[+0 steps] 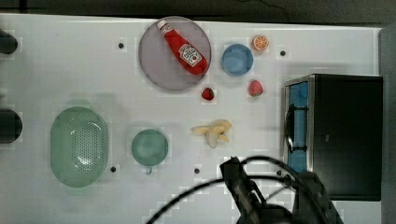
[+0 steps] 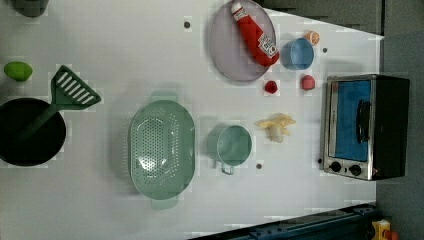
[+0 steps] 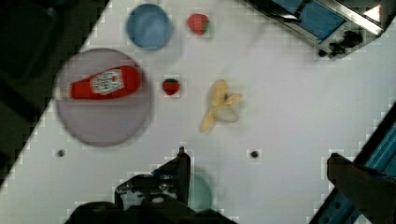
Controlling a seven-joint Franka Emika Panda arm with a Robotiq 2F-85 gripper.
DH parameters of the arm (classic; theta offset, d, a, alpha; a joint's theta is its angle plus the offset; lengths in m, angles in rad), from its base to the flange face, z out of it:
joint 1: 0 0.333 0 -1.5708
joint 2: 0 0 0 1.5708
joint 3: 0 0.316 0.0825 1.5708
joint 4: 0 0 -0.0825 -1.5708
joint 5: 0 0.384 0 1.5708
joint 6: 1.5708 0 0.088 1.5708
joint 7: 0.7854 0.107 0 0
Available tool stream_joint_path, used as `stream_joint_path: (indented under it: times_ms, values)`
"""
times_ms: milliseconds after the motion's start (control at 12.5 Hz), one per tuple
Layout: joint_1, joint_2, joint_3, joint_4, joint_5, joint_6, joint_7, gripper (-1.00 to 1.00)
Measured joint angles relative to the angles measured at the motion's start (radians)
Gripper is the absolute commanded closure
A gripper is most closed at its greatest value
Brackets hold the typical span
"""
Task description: Pick Banana and place it in strainer.
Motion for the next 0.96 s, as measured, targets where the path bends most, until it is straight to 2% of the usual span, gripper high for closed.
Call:
stream_joint_path:
  times_ms: [240,560,960]
  values:
    - [0.004,0.172,0.024,-0.070,-0.005,0.169,0.002,-1.00]
    - [0.022,0.424,0.038,-0.248,0.042,0.371,0.009,-1.00]
    - [0.013,0.668,0.022,-0.332,0.037,0.622,0.022,-1.00]
